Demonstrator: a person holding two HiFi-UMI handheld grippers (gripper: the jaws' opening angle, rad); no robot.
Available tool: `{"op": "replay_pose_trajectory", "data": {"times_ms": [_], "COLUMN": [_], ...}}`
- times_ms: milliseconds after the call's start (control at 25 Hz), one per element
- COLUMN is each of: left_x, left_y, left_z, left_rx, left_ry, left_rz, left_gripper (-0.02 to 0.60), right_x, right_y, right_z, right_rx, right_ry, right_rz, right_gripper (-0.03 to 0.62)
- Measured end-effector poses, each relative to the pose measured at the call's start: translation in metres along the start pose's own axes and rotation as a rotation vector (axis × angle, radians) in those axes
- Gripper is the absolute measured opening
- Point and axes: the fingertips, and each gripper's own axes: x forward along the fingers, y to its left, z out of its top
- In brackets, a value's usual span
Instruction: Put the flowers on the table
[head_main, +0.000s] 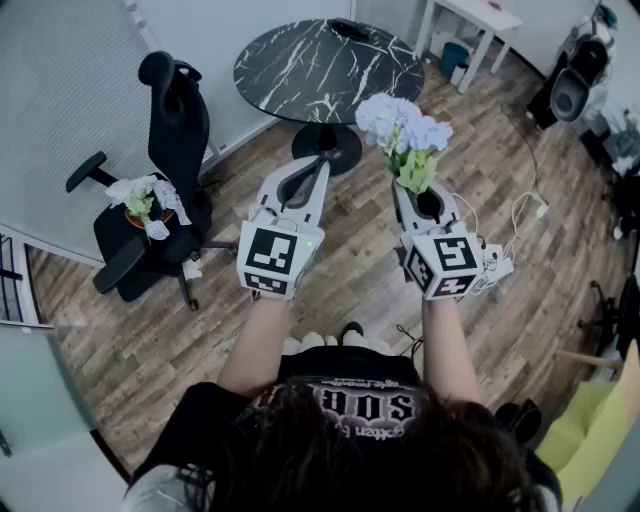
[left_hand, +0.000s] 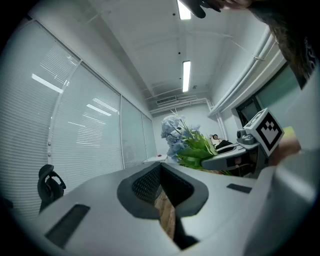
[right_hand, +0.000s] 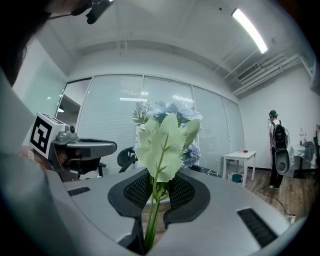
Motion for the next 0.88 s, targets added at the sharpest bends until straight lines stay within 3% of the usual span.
{"op": "replay_pose_trajectory", "data": {"times_ms": [880], "left_x": [0.058], "left_y": [-0.045], "left_z": [0.000], "left_rx": [-0.006], "left_ry": [0.001], "left_rz": [0.026], "left_gripper": [0.003], "right_x": [-0.012], "right_y": [-0.088], "right_z": [-0.007], "right_rx": [0.008], "right_ry": [0.014], "right_rz": [-0.005], "right_gripper": [0.083]}}
